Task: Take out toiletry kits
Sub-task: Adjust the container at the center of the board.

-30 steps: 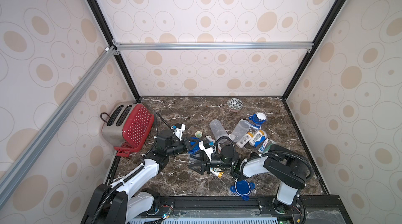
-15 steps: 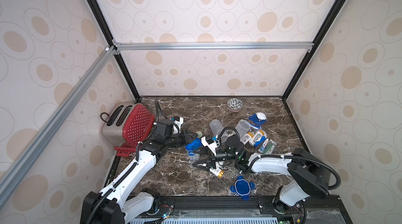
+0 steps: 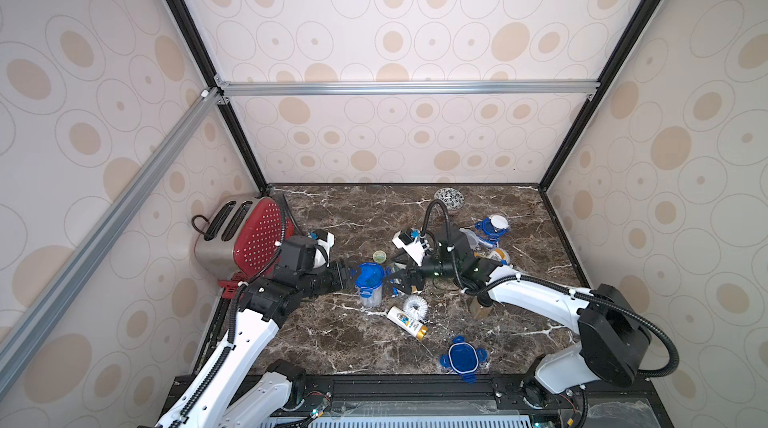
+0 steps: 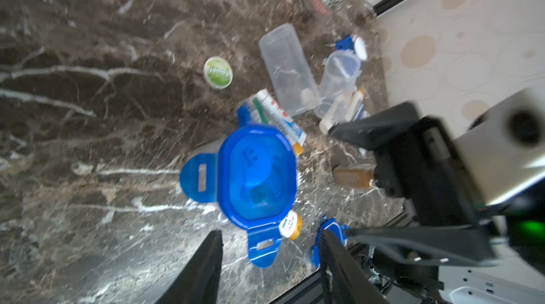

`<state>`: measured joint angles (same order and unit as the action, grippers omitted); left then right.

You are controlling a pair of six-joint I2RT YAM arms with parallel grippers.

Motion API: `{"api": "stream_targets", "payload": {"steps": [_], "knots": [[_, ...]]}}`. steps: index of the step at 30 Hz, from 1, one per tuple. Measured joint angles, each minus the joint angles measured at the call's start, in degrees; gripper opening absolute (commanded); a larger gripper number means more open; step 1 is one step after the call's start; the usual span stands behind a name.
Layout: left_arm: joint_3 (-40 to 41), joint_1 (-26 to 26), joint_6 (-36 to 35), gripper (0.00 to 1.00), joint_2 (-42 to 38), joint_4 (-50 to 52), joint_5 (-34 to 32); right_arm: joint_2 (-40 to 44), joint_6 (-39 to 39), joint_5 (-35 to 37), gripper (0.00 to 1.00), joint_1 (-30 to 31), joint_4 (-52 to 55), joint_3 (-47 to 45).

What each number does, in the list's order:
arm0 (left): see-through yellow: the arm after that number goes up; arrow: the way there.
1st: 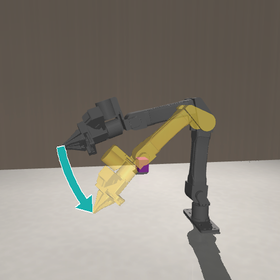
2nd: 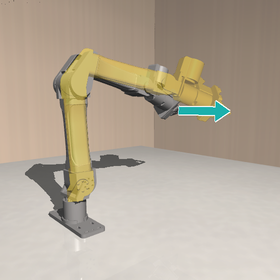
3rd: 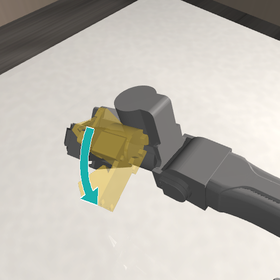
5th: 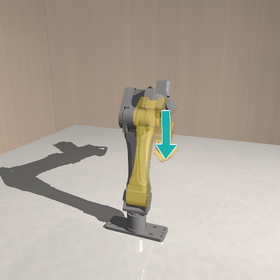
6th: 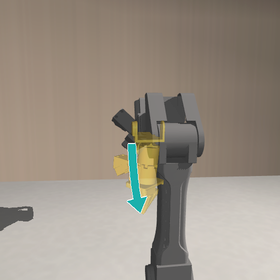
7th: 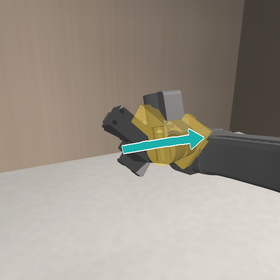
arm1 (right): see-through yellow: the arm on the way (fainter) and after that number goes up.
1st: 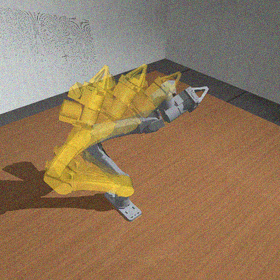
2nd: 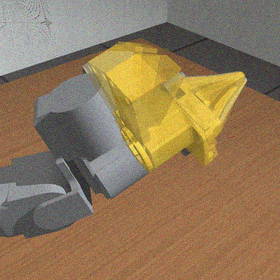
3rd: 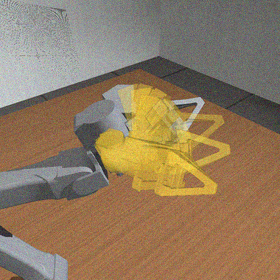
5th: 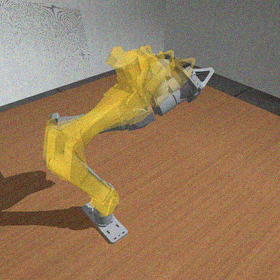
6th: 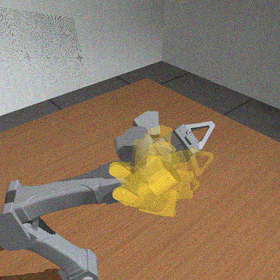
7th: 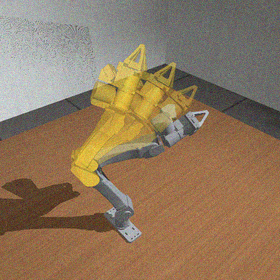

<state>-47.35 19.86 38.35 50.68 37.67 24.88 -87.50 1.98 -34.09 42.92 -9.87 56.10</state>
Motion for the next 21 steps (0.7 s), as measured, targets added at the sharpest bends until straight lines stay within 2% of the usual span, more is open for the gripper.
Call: {"api": "stream_targets", "payload": {"steps": [4, 9, 21], "knots": [[4.63, 0.00, 1.01, 0.51, 0.28, -0.26, 1.62, -4.28, -0.22, -1.20, 0.81, -0.02, 2.62, 4.22], [4.81, 0.00, 1.70, 0.50, 2.51, -3.52, 3.15, -7.28, 0.98, -2.97, 0.78, -0.02, 4.28, 4.55], [4.24, -0.02, 1.79, 0.50, 9.29, -7.98, 3.02, -6.08, 3.17, -7.93, 0.76, 0.13, 3.15, 1.62]]}}
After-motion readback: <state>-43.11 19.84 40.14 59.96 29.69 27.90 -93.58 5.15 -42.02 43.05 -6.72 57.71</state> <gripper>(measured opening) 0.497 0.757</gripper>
